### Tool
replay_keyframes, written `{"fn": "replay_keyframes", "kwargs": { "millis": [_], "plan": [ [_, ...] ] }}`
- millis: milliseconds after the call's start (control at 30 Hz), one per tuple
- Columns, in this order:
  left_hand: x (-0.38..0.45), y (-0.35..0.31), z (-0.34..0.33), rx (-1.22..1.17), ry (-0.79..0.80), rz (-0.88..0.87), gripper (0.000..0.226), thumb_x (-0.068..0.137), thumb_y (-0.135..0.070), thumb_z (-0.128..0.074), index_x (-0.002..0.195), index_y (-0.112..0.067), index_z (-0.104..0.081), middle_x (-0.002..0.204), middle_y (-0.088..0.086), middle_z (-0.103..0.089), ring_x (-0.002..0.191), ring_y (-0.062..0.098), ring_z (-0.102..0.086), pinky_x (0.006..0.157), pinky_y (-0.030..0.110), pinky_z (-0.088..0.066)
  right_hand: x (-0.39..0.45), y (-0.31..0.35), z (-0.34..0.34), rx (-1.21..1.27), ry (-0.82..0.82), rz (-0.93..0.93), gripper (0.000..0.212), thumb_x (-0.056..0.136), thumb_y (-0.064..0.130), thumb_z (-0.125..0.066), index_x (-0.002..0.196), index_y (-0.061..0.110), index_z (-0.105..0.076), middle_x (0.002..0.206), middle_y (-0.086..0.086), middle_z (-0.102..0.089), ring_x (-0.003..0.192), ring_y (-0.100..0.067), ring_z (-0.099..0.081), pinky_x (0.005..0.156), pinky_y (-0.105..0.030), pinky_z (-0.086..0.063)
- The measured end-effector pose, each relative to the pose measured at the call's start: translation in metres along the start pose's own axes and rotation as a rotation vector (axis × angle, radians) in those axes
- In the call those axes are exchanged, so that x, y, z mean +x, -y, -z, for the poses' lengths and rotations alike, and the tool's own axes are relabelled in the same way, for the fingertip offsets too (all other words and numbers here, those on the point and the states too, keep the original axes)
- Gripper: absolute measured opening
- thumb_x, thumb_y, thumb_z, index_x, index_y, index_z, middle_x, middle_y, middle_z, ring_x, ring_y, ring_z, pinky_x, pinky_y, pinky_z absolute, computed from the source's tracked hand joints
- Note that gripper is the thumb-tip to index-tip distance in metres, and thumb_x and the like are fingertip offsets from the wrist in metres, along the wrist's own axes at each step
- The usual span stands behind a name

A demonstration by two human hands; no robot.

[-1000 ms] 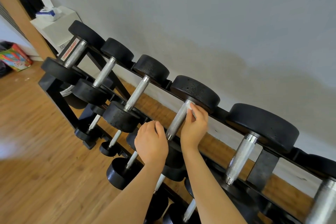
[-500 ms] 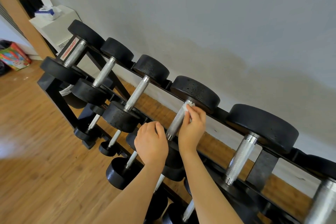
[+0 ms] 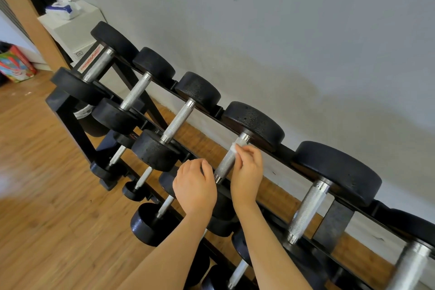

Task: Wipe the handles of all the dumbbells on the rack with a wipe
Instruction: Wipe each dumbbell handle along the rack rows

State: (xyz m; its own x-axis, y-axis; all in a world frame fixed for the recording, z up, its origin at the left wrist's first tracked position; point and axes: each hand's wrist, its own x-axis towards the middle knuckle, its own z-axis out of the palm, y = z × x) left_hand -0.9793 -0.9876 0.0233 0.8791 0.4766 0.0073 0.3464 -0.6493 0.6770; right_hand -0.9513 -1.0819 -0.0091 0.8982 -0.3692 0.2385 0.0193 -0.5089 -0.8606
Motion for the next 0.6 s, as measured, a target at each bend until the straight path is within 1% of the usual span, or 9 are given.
{"fn": "replay_keyframes", "kwargs": {
  "millis": [33,100,167,233,300,367,467,533,600],
  "plan": [
    [0.000,0.000,0.000,-0.002,0.001,0.001,0.038,0.098,-0.032,-0.033,0.092,-0.021,-0.069,0.094,-0.006,-0.066,0.094,0.014,-0.059,0.088,0.043,-0.049,0.001,0.000,0.001,-0.007,0.006,0.008,0.030,0.094,0.026,-0.053,0.117,0.012,-0.066,0.110,0.006,-0.051,0.101,-0.011,-0.054,0.075,-0.001,-0.041],
    [0.000,-0.001,0.000,-0.005,0.005,0.006,0.037,0.098,-0.032,-0.033,0.092,-0.022,-0.068,0.095,-0.008,-0.065,0.095,0.013,-0.058,0.089,0.043,-0.049,0.007,0.000,0.003,-0.030,-0.004,0.029,0.031,0.094,0.026,-0.051,0.118,0.014,-0.066,0.114,-0.001,-0.052,0.101,-0.010,-0.053,0.074,-0.003,-0.042],
    [-0.001,0.000,0.000,-0.003,0.005,0.007,0.037,0.098,-0.032,-0.034,0.093,-0.022,-0.069,0.096,-0.008,-0.065,0.096,0.013,-0.058,0.090,0.043,-0.048,0.013,0.002,0.002,-0.029,-0.045,-0.002,0.028,0.094,0.020,-0.054,0.118,0.015,-0.067,0.114,-0.005,-0.052,0.098,-0.010,-0.053,0.072,-0.004,-0.041],
    [-0.001,0.000,0.000,0.001,0.001,0.002,0.036,0.098,-0.032,-0.034,0.092,-0.022,-0.069,0.095,-0.008,-0.065,0.095,0.013,-0.058,0.088,0.043,-0.049,0.015,0.004,0.000,-0.030,-0.079,-0.032,0.027,0.094,0.017,-0.055,0.118,0.014,-0.067,0.112,-0.004,-0.052,0.095,-0.009,-0.053,0.070,-0.003,-0.041],
    [0.000,0.001,0.000,0.003,-0.001,-0.002,0.036,0.098,-0.031,-0.034,0.090,-0.022,-0.068,0.092,-0.009,-0.064,0.094,0.013,-0.058,0.087,0.043,-0.049,0.009,0.006,-0.002,-0.012,-0.081,-0.043,0.027,0.094,0.018,-0.055,0.119,0.013,-0.066,0.108,0.001,-0.050,0.093,-0.007,-0.053,0.072,-0.003,-0.043],
    [0.000,0.002,-0.001,-0.001,0.000,0.002,0.037,0.097,-0.032,-0.033,0.089,-0.023,-0.068,0.091,-0.009,-0.063,0.092,0.013,-0.058,0.086,0.043,-0.049,-0.001,0.005,-0.002,-0.003,-0.068,-0.014,0.028,0.094,0.021,-0.053,0.118,0.012,-0.066,0.105,0.007,-0.046,0.092,-0.008,-0.053,0.074,-0.007,-0.045],
    [0.000,0.001,0.000,-0.010,0.001,0.004,0.035,0.098,-0.031,-0.035,0.091,-0.022,-0.069,0.094,-0.008,-0.065,0.094,0.013,-0.059,0.087,0.044,-0.049,-0.007,0.000,0.000,-0.008,-0.049,0.037,0.028,0.094,0.019,-0.055,0.118,0.012,-0.067,0.105,0.004,-0.049,0.092,-0.012,-0.056,0.075,-0.017,-0.050],
    [-0.001,0.000,0.001,-0.012,-0.001,-0.003,0.034,0.098,-0.029,-0.037,0.093,-0.021,-0.070,0.095,-0.007,-0.065,0.095,0.013,-0.058,0.088,0.043,-0.049,0.001,-0.001,0.000,0.016,-0.067,-0.004,0.025,0.093,0.013,-0.058,0.117,0.012,-0.067,0.106,0.002,-0.052,0.091,-0.010,-0.057,0.074,-0.013,-0.049],
    [-0.002,0.000,0.002,-0.009,0.000,-0.012,0.032,0.099,-0.027,-0.040,0.094,-0.020,-0.071,0.095,-0.007,-0.066,0.096,0.013,-0.058,0.088,0.041,-0.048,0.012,0.001,-0.001,0.067,-0.119,-0.061,0.024,0.093,0.010,-0.059,0.115,0.012,-0.068,0.106,0.005,-0.051,0.087,-0.003,-0.056,0.072,-0.009,-0.047]
  ]
}}
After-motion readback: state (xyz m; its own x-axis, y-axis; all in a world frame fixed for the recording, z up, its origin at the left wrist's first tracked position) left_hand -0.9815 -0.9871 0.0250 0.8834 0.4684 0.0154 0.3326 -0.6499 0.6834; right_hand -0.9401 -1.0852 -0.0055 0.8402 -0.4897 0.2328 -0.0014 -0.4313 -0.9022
